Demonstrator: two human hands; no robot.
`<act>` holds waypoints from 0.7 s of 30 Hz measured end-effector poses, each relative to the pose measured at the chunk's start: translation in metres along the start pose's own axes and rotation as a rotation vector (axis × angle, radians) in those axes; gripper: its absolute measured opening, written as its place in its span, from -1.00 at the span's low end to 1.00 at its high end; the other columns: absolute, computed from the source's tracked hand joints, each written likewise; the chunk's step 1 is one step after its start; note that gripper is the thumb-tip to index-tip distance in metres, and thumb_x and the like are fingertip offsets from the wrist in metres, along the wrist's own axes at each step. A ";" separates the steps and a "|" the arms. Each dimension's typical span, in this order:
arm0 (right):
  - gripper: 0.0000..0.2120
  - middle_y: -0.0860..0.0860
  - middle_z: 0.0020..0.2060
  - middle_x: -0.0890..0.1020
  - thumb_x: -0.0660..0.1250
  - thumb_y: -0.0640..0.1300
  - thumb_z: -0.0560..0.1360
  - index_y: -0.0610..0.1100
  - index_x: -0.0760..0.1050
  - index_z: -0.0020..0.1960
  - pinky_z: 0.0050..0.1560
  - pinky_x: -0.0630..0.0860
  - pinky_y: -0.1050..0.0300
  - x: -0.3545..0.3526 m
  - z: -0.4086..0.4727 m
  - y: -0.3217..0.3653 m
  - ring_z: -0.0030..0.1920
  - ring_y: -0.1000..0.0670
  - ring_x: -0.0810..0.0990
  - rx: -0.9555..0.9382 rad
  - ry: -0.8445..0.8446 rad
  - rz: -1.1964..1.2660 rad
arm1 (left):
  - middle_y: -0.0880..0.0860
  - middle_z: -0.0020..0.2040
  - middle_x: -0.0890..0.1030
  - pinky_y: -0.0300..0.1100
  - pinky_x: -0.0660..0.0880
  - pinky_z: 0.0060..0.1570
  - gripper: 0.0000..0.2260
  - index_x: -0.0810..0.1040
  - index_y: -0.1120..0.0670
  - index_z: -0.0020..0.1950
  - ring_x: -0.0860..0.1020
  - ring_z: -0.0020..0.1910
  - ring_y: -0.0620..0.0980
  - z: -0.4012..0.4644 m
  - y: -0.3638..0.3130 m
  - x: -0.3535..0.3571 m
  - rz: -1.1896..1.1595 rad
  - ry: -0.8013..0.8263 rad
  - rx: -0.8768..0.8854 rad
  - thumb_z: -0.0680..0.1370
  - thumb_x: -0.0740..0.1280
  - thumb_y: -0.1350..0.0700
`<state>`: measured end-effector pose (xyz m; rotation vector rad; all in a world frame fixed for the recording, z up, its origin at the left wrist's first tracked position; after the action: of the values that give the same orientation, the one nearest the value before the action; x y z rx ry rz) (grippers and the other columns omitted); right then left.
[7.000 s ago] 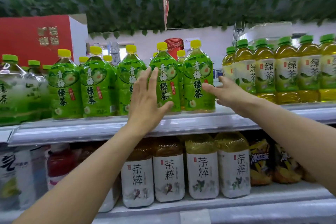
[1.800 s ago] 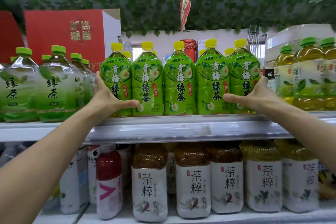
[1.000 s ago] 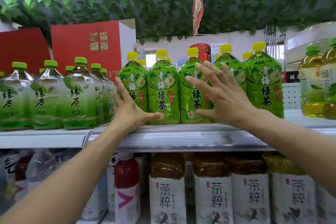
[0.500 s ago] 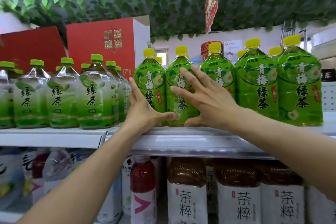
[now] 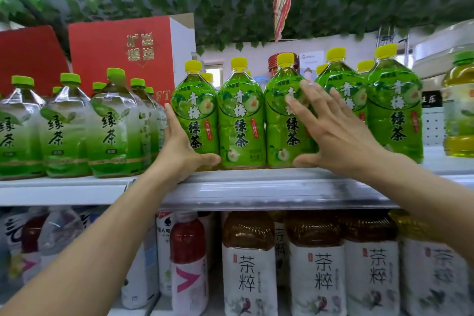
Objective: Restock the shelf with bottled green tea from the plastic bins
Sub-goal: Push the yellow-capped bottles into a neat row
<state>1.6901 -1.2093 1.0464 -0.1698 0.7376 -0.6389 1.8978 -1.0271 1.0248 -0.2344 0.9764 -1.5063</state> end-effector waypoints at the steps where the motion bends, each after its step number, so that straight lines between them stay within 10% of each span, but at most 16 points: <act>1: 0.14 -0.14 0.57 -0.27 0.44 0.33 0.33 0.01 -0.23 0.60 0.48 -0.36 0.02 0.000 -0.002 -0.002 0.57 -0.11 -0.23 0.004 0.016 -0.003 | 0.01 0.64 -0.21 0.09 0.00 0.54 0.35 -0.49 -0.15 0.53 -0.03 0.62 0.05 0.000 0.000 0.000 -0.004 -0.004 0.006 0.30 0.65 0.10; 21: 0.00 0.06 0.58 -0.21 0.45 0.22 0.39 0.17 -0.14 0.59 0.50 0.07 -0.11 0.003 -0.046 -0.065 0.57 -0.16 0.03 0.267 0.014 0.282 | 0.04 0.65 -0.15 0.16 -0.01 0.54 0.34 -0.45 -0.11 0.56 -0.02 0.62 0.12 -0.004 -0.005 0.001 0.070 -0.042 -0.009 0.29 0.65 0.09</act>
<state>1.6295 -1.2602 1.0343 0.1824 0.6669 -0.4629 1.8911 -1.0268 1.0258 -0.2345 0.9489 -1.4285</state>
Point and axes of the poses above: each hand's wrist, its own z-axis towards the middle knuckle, its own x-axis out of the palm, y = z × x, the point moved 3 cm from there along z, towards the middle knuckle
